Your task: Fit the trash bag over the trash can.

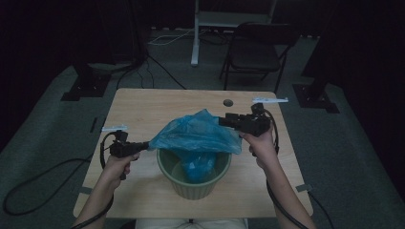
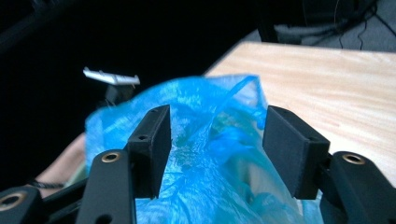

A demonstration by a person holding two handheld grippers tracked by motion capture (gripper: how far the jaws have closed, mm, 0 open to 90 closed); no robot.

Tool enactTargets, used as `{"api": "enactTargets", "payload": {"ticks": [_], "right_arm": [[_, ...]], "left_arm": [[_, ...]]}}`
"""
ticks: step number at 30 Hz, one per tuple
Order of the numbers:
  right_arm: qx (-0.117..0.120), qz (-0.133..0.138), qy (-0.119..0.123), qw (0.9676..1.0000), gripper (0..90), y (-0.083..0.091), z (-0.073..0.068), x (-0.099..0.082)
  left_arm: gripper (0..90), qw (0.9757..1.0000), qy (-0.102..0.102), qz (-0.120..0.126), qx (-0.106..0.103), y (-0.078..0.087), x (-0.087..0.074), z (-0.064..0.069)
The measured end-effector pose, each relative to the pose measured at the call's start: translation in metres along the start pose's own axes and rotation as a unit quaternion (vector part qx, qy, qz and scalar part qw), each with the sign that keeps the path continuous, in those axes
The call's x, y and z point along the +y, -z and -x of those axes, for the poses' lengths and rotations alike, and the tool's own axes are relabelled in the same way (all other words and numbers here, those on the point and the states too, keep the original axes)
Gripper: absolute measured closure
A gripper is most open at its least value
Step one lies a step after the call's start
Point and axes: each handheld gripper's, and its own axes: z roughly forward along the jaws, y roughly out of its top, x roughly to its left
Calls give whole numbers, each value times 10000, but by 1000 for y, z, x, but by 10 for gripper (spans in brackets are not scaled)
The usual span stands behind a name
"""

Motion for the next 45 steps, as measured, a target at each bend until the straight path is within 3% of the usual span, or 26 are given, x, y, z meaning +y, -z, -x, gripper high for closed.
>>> {"api": "enactTargets", "payload": {"ticks": [3,7,8,9,11,19,24,31,34,35,36,37,40,45], "right_arm": [[-23,-276,117,9995,427,-11,0,0],[64,-543,281,9981,717,-17,-1,0],[64,-543,281,9981,717,-17,-1,0],[199,-617,300,9974,845,-17,-2,0],[114,-568,416,9975,898,-14,-5,0],[355,-124,415,9984,900,10,-18,-3],[669,103,638,9957,899,30,-46,-23],[1163,101,748,9903,899,33,-80,-64],[1321,99,794,9880,899,32,-88,-76],[1383,50,773,9874,899,29,-94,-89],[1383,50,773,9874,899,29,-94,-89],[1510,-99,700,9860,899,23,-99,-102],[1699,-306,596,9832,899,16,-103,-120],[1713,-647,404,9823,899,-1,-100,-145]], "left_arm": [[900,10000,16,-2,-38,1,0,0],[900,10000,21,5,-45,2,0,0],[900,10000,22,11,-48,2,0,-1],[900,10000,13,-1,-38,3,-1,-1],[900,10000,-7,7,-33,4,-1,-1],[900,10000,-26,8,-79,5,-1,2],[900,9999,-96,-28,-75,8,-3,6],[900,9999,-132,-47,-78,15,-8,8],[900,9999,-127,-30,-87,18,-9,9],[900,9998,-159,-36,-60,19,-9,10],[900,9998,-159,-36,-60,19,-9,10],[900,9999,-137,-35,-98,20,-11,10],[900,9999,-123,-57,-103,20,-13,9],[900,9999,-112,-109,-18,18,-16,6]]}}
